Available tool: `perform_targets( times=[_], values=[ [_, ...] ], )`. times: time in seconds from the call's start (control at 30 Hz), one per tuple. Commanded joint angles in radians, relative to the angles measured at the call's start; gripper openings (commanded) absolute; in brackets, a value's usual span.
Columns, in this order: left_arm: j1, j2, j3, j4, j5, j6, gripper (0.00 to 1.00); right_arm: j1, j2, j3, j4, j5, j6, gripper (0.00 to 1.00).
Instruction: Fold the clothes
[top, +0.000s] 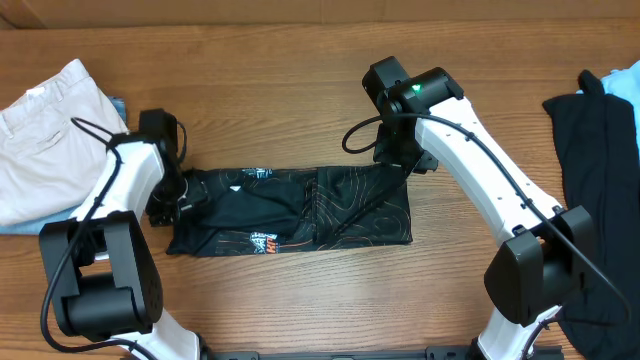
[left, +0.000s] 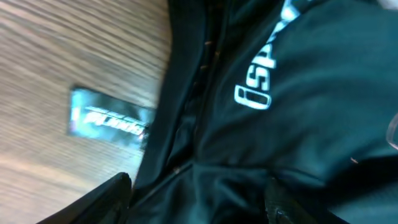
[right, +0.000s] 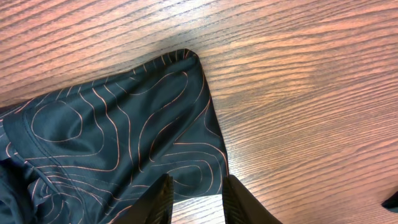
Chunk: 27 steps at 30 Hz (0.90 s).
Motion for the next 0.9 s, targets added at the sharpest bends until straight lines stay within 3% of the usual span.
perform_targets(
  times=[0.0, 0.27, 0.5, 0.77, 0.87],
  values=[
    [0.027, -0.013, -0.056, 0.053, 0.035, 0.024, 0.72, 0.003, -0.014, -0.005, -0.002, 0.008, -0.005, 0.3],
    [0.034, -0.013, -0.131, 0.18, 0.041, 0.024, 0.75, 0.003, -0.014, -0.005, -0.002, 0.008, -0.005, 0.3],
    [0.032, -0.013, -0.175, 0.236, 0.148, 0.058, 0.66, 0.003, -0.014, -0.005, -0.002, 0.008, -0.005, 0.29],
    [0.035, -0.013, -0.168, 0.239, 0.192, 0.098, 0.17, 0.002, -0.014, -0.005, -0.002, 0.011, -0.005, 0.29],
    [0.047, -0.014, -0.133, 0.222, 0.192, 0.11, 0.05, -0.006, -0.014, -0.004, 0.002, 0.016, -0.005, 0.3]
  ],
)
